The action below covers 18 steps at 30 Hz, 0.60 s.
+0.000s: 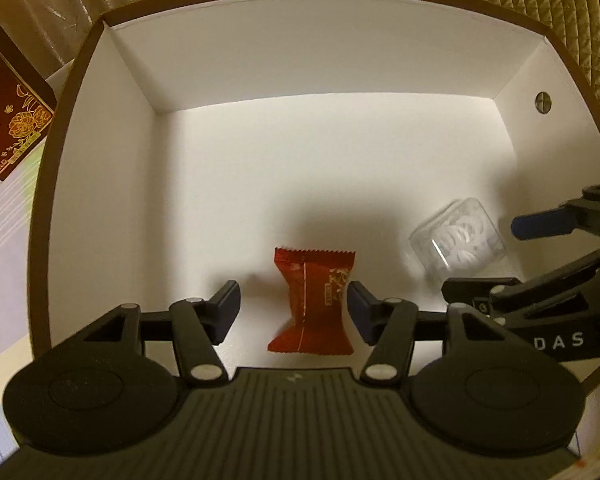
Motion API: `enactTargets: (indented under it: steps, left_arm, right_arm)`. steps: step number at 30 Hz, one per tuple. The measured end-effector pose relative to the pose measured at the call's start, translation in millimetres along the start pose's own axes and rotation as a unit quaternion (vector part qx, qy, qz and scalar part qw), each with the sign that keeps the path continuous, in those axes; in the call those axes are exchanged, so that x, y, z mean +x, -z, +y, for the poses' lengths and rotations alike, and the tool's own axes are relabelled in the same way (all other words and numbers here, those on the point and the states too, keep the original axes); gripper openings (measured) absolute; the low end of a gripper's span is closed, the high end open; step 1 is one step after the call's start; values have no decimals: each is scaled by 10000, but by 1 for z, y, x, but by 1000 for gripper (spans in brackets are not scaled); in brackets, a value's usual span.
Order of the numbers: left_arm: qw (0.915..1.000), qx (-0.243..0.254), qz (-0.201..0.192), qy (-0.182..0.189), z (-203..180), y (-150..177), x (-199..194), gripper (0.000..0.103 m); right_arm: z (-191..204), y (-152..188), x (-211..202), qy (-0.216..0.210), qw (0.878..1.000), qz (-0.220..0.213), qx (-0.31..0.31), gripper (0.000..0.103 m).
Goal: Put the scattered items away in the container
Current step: 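Open both tools to drop the candy and floss box inside the box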
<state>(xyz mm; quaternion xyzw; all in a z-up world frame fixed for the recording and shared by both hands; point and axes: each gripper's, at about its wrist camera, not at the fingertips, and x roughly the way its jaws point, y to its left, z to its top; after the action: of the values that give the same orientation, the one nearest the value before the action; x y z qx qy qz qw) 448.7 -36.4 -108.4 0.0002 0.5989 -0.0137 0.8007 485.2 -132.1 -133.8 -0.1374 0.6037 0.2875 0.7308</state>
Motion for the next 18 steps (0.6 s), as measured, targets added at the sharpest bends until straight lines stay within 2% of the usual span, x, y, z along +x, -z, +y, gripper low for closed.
enactTargets:
  steps: [7,18]
  left_arm:
    - [10000,9,23,12,1,3,-7,63]
    - [9999,56,-101,-104,-6,7,-24,76]
  right_arm:
    - [5,3,-2,74,9999,40,-75,85]
    - [12,11,-19,94,9998,-163,-120,88]
